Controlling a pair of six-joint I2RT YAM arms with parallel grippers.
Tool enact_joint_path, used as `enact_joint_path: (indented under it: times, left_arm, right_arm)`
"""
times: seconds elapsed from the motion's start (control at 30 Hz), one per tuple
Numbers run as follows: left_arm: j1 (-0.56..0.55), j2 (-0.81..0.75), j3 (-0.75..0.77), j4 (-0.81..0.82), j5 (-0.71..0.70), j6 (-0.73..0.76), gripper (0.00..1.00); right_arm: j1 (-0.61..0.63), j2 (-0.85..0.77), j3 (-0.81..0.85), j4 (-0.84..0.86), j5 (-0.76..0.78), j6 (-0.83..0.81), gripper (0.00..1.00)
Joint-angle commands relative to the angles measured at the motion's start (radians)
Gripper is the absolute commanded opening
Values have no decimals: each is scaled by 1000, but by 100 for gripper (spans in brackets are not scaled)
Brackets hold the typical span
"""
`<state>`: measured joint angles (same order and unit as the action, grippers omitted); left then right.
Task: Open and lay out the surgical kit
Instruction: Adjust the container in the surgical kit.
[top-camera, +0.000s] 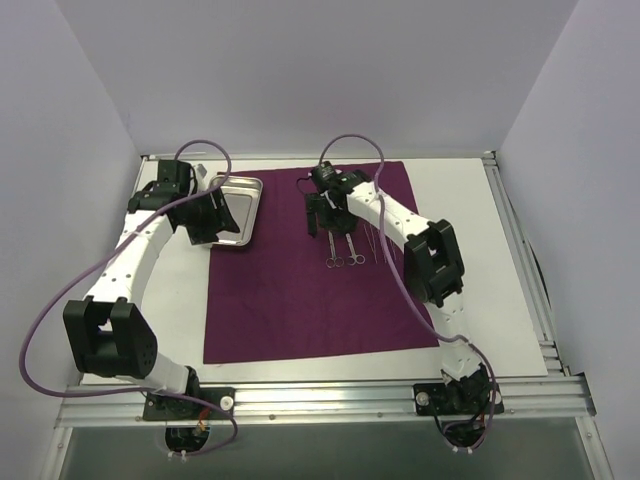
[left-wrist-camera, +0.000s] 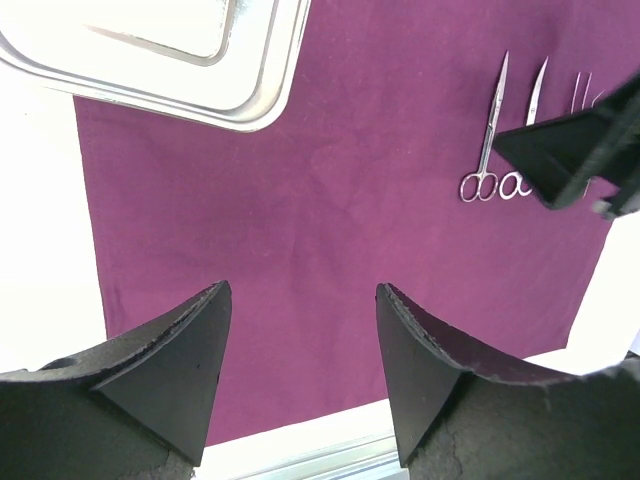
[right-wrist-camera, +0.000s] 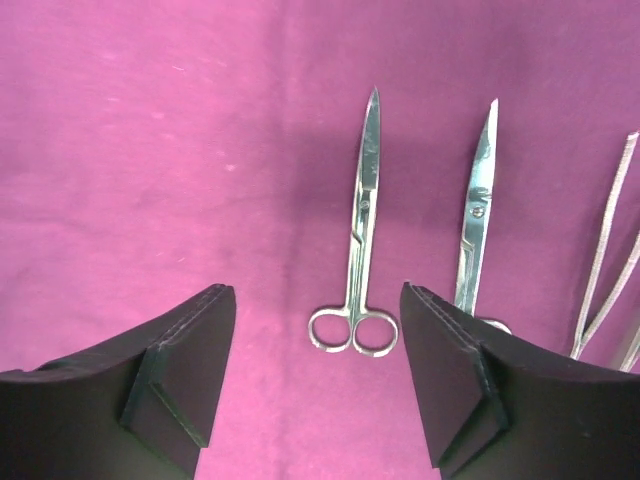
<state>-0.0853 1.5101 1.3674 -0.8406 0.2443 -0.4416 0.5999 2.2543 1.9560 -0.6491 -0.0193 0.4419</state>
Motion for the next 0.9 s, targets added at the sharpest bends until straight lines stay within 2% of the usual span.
enact_joint_path:
  times: [0.0,0.07,0.17,0.33,0.5,0.87]
  left_arm:
    - [4,-4,48,25,4,6,69]
    - [4,4,44,26,4,17,72]
    - [-7,112,100,-43,-5,75,72]
    - [-36,194,168,-12,-53,155,74]
    - [-60,378,327,-58,-36,245,74]
    - [-116,651,597,-117,-85,207,72]
  right_arm:
    - [-20,-116,37,-57,4,-22,69]
    - [-35,-156,12,-47,-7,-25,70]
    - [-52,-208,-20,-37,-16,-32,71]
    - [-77,-282,-84,-23,-16,-45,71]
    - [-115,-373,-166,-12,-21,-51,71]
    - [-199,-464,-279,-18,-33,-71,70]
